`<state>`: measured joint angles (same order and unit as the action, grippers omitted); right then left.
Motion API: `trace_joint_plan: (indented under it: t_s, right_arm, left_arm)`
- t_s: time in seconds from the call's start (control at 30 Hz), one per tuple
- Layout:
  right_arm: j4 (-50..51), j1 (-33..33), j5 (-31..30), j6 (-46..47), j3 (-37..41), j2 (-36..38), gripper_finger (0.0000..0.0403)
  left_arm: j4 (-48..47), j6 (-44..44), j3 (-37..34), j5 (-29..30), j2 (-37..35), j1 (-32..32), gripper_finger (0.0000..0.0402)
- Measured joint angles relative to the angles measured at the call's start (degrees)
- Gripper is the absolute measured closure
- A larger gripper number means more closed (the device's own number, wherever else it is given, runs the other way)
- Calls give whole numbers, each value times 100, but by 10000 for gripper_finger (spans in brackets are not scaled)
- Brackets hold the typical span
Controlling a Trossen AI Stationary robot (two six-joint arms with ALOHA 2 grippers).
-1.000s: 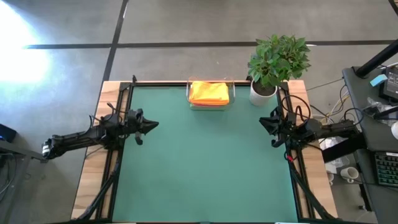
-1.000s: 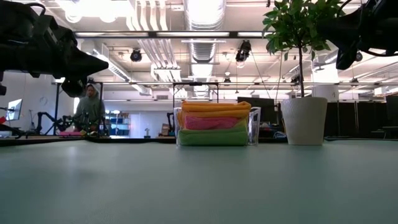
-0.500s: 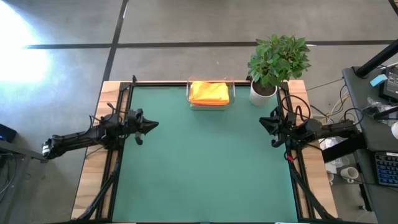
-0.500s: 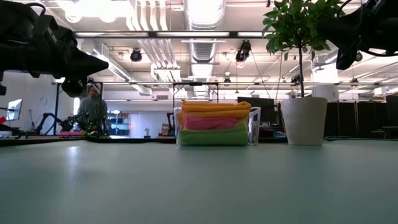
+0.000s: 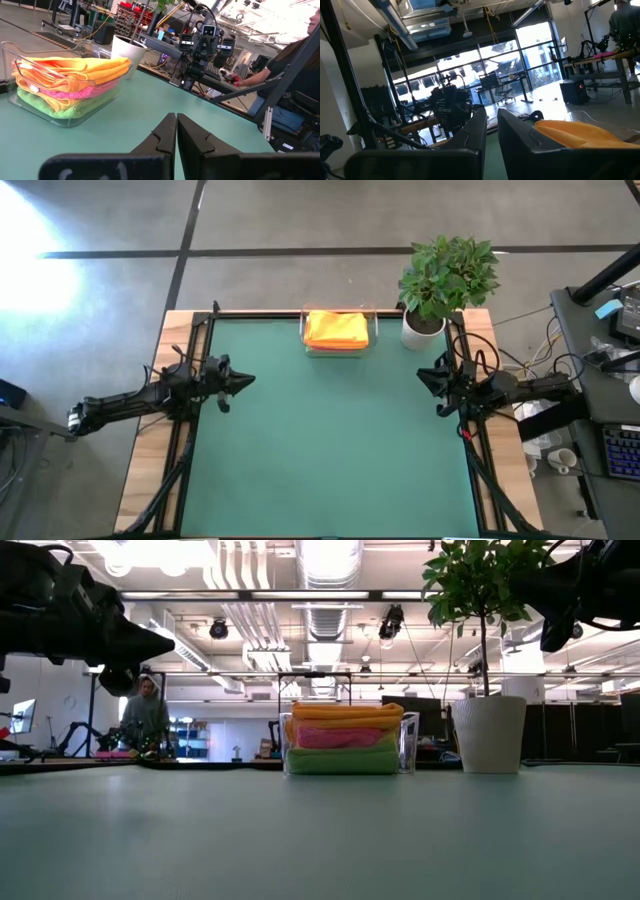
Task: Fold microfiber towels
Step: Return to Home Position
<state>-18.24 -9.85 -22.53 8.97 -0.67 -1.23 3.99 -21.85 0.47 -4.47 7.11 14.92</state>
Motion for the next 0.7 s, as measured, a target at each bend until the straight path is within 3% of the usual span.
trace_joint_plan:
  t_s: [0.7]
  right_arm:
    - [-1, 0, 0, 0, 0, 1, 364]
  left_arm:
    - [0, 0, 0, -42, 0, 2, 402]
